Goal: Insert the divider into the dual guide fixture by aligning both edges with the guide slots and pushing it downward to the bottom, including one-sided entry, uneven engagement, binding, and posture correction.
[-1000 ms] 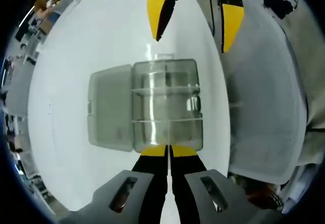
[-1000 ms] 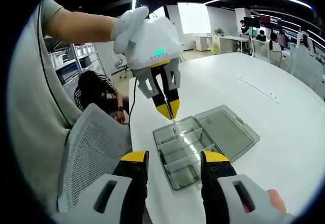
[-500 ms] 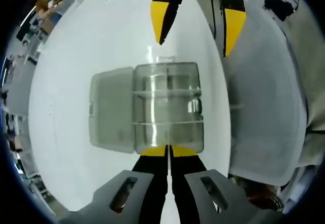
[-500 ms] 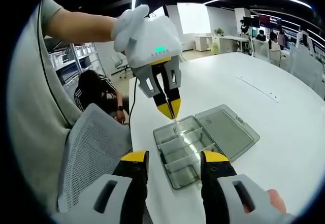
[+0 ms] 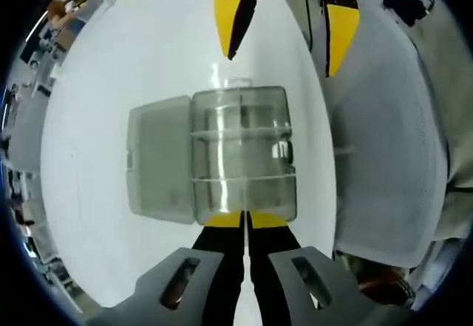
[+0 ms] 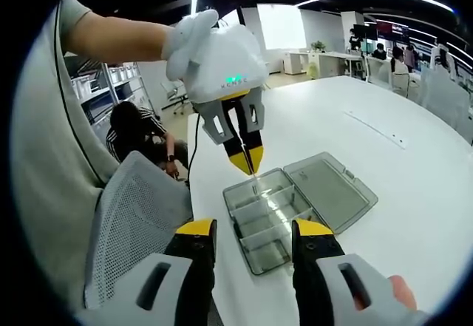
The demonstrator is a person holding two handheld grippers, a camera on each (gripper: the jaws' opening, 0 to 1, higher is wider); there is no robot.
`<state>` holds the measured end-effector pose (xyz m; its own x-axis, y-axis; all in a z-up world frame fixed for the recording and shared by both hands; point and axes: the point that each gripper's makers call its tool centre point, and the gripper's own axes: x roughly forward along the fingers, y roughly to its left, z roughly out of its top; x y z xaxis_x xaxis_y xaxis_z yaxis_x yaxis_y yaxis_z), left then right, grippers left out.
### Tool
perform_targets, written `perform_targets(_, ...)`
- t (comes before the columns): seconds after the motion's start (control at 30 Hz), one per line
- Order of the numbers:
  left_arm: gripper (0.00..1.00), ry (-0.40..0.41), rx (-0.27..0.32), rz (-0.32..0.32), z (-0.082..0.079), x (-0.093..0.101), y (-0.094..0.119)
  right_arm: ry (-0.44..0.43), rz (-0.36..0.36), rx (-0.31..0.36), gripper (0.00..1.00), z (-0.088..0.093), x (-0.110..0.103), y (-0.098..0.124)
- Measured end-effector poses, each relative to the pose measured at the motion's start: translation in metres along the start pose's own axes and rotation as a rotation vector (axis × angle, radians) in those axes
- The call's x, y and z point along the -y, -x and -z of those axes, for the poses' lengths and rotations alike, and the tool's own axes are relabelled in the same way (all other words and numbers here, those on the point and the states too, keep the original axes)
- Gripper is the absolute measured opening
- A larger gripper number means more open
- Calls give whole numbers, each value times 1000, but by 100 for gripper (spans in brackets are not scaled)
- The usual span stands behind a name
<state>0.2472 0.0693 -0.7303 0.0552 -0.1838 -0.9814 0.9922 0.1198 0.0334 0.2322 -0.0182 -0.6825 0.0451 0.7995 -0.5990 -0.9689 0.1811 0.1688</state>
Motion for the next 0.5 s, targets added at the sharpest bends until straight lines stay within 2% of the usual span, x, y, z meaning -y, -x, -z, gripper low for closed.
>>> perform_targets(0.23, 0, -7, -16, 8, -1, -1, -2, 1, 0, 0, 37, 0, 0, -1)
perform_targets(0.5, 0, 40, 14, 19, -2, -2, -2, 3, -2, -2, 37, 0, 1, -1)
